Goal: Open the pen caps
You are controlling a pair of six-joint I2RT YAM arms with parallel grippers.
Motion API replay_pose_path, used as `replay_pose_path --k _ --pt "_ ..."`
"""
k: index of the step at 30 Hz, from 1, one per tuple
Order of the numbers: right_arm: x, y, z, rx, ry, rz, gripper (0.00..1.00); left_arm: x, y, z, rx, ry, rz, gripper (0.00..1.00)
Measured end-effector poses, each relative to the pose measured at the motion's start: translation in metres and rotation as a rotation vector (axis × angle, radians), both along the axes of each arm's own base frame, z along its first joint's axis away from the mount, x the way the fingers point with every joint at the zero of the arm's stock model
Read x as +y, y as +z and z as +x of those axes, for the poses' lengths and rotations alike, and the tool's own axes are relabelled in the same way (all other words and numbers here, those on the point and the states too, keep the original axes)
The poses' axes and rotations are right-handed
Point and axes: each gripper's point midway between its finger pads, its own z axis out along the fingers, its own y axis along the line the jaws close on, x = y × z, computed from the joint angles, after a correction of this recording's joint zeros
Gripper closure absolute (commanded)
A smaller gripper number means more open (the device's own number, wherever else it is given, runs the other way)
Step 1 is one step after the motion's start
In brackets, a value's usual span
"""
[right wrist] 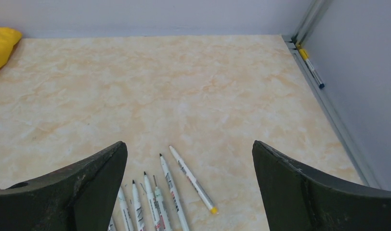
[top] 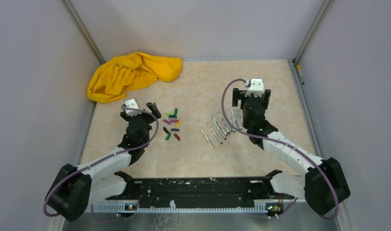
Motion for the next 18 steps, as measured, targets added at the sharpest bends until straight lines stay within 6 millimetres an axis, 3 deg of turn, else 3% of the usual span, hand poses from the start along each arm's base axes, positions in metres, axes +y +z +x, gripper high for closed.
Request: replay_pose_path --k 9,18 --pt "-0.009 0.000 0.001 -0.034 -0.033 -0.002 0.01 -0.009 -0.003 0.008 -0.034 -0.064 0.125 0.03" --pt "-0.029 -0.056 -0.005 0.072 -0.138 -0.026 0.01 -0.013 -0.036 0.008 0.002 -0.100 0.177 0.03"
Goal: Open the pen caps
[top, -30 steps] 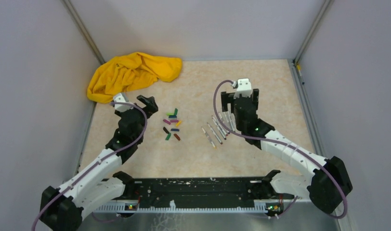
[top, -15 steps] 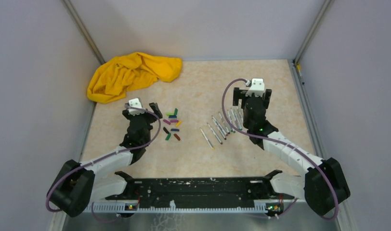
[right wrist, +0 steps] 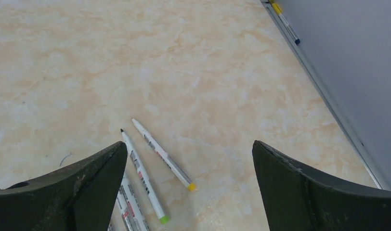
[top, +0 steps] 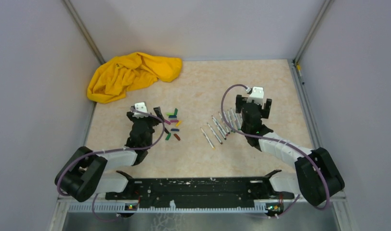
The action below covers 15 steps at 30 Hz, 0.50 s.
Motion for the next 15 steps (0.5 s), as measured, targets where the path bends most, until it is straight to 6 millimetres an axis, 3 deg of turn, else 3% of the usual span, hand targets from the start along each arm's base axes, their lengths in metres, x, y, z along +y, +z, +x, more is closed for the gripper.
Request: replay_pose_path --k 4,15 --pt "-0.005 -0.013 0.000 0.026 -0.032 -0.001 0.01 0.000 0.006 0.001 -0.027 0.001 -0.007 0.03" --pt "-0.014 -0.019 0.002 0.007 -0.114 0.052 0.01 0.001 0.013 0.002 -0.055 0.007 -0.010 0.03"
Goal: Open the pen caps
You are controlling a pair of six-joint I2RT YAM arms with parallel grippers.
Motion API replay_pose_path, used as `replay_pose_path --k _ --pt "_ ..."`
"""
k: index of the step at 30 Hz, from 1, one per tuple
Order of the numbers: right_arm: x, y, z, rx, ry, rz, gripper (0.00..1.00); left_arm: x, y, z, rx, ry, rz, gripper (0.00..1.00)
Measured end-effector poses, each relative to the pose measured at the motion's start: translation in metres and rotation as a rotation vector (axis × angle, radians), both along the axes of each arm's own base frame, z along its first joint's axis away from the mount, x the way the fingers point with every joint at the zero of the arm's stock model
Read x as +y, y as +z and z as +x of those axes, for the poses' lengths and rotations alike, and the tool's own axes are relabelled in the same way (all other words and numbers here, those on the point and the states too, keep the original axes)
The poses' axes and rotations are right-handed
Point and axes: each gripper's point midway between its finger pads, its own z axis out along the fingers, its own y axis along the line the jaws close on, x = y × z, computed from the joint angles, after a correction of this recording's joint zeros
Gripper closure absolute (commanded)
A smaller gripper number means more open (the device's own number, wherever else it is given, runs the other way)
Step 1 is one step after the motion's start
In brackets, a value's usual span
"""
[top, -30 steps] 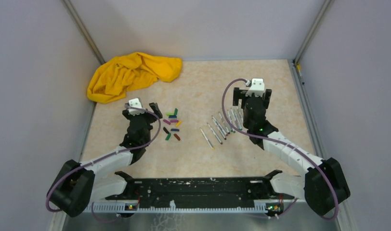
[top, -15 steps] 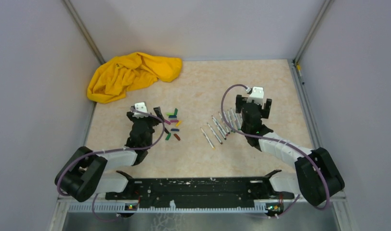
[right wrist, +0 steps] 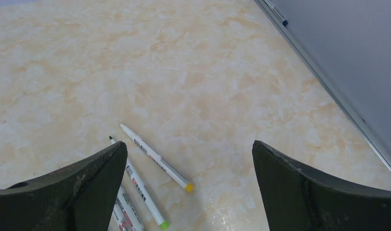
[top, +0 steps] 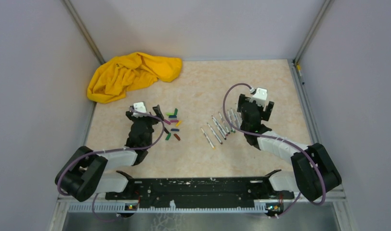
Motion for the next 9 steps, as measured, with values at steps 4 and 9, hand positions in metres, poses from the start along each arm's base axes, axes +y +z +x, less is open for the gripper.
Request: replay_pose_path --k 4,9 --pt "-0.0012 0.0003 -0.0004 -0.010 -0.016 0.017 0.01 0.0002 0.0000 0.0000 0.000 0.001 0.000 0.03" --pt "-0.0024 -0.0049 -0.0004 -0.004 -0.033 0.024 0.01 0.0002 -0.0001 0.0000 0.000 0.001 -0.001 0.04"
